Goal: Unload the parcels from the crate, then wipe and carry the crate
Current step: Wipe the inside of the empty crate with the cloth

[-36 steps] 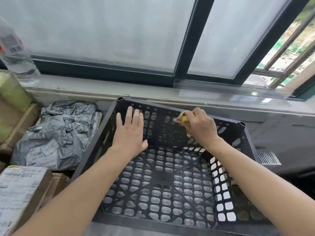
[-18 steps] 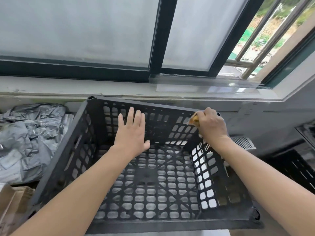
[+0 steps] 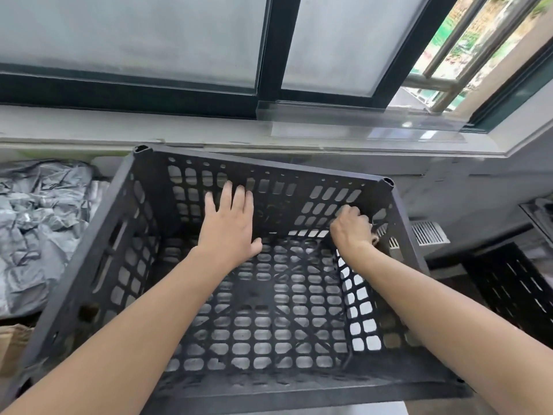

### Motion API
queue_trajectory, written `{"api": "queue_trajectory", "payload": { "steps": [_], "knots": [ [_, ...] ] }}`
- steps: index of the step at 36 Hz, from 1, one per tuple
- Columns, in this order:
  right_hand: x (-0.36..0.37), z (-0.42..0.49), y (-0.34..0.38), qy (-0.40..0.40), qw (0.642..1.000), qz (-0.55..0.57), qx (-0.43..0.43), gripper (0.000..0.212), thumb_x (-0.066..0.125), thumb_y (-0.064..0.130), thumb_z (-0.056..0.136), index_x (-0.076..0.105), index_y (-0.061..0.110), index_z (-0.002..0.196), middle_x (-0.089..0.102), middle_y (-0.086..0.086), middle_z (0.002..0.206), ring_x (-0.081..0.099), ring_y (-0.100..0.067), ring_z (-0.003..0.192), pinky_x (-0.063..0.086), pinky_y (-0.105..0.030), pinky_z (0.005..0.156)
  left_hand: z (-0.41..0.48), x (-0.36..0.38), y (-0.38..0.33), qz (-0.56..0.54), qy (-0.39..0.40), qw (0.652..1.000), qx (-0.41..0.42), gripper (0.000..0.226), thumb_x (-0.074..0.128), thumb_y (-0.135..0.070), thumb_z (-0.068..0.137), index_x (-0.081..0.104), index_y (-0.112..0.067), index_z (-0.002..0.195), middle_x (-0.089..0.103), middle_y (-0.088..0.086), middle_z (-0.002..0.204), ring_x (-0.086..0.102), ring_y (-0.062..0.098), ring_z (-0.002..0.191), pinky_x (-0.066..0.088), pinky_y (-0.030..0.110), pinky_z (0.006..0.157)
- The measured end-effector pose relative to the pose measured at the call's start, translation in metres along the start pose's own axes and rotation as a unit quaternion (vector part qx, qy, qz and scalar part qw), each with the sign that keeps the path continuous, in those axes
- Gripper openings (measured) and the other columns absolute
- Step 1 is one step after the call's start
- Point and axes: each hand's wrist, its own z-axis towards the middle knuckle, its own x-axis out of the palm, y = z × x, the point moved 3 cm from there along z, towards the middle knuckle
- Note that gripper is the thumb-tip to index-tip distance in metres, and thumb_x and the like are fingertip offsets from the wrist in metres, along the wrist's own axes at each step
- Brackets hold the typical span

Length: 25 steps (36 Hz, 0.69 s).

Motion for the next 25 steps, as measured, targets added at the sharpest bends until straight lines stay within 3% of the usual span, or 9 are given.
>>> {"api": "queue_trajectory", "payload": {
  "steps": [10,12,14,16,19,21,25],
  "knots": [
    [0.047,0.006,0.052,0.109,0.988,0.102,-0.037,0.034,0.048,0.006,0.096,0.056,0.01,0.129,0.045,-0.014,0.129,0.05,-0.023,0.113,0.047,-0.025,0.072,0.009,0.019,0.002,-0.025,0.027,0.999,0.0,0.094,0.041,-0.063,0.092,0.001,-0.006,0.155,0.004,0.014,0.163,-0.003,0.036,0.15,0.014,0.056,0.119],
    [0.053,0.007,0.055,0.134,0.975,0.175,-0.014,0.035,0.053,0.006,0.094,0.058,0.01,0.128,0.048,-0.015,0.129,0.052,-0.026,0.114,0.051,-0.029,0.079,0.009,0.021,0.004,-0.032,0.031,0.999,-0.004,0.093,0.04,-0.063,0.092,0.001,-0.007,0.155,0.005,0.013,0.163,-0.002,0.035,0.15,0.014,0.055,0.119],
    [0.054,0.009,0.055,0.151,0.94,0.304,0.042,0.03,0.05,0.004,0.093,0.063,0.007,0.121,0.056,-0.017,0.123,0.058,-0.031,0.109,0.05,-0.034,0.082,0.008,0.022,0.006,-0.042,0.035,0.998,-0.01,0.092,0.041,-0.062,0.092,0.002,-0.008,0.155,0.005,0.013,0.163,-0.002,0.035,0.15,0.014,0.055,0.119],
    [0.049,0.013,0.056,0.173,0.851,0.48,0.124,0.021,0.051,0.01,0.095,0.064,0.003,0.11,0.064,-0.014,0.11,0.061,-0.034,0.101,0.048,-0.035,0.078,0.007,0.022,0.008,-0.048,0.04,0.998,-0.014,0.092,0.041,-0.062,0.092,0.002,-0.008,0.155,0.005,0.013,0.163,-0.002,0.034,0.15,0.015,0.054,0.119],
    [0.033,0.019,0.064,0.216,0.627,0.712,0.23,0.031,0.057,0.023,0.098,0.059,-0.002,0.116,0.063,-0.015,0.11,0.061,-0.035,0.104,0.048,-0.036,0.085,0.007,0.021,0.01,-0.059,0.048,0.997,-0.021,0.091,0.042,-0.061,0.092,0.002,-0.008,0.155,0.004,0.012,0.163,-0.003,0.034,0.15,0.015,0.054,0.119],
    [0.026,0.026,0.076,0.238,0.513,0.784,0.256,0.039,0.058,0.022,0.097,0.054,-0.002,0.127,0.063,-0.014,0.117,0.063,-0.034,0.108,0.051,-0.034,0.089,0.007,0.02,0.01,-0.066,0.047,0.997,-0.02,0.091,0.042,-0.061,0.092,0.003,-0.008,0.155,0.004,0.012,0.163,-0.002,0.034,0.15,0.015,0.055,0.119],
    [0.031,0.037,0.107,0.272,0.396,0.836,0.263,0.028,0.059,0.018,0.096,0.058,0.002,0.119,0.068,-0.014,0.106,0.067,-0.03,0.097,0.055,-0.05,0.091,0.006,0.02,0.007,-0.068,0.043,0.997,-0.015,0.092,0.043,-0.061,0.092,0.002,-0.008,0.155,0.004,0.012,0.163,-0.002,0.034,0.15,0.015,0.055,0.119]
  ]
}}
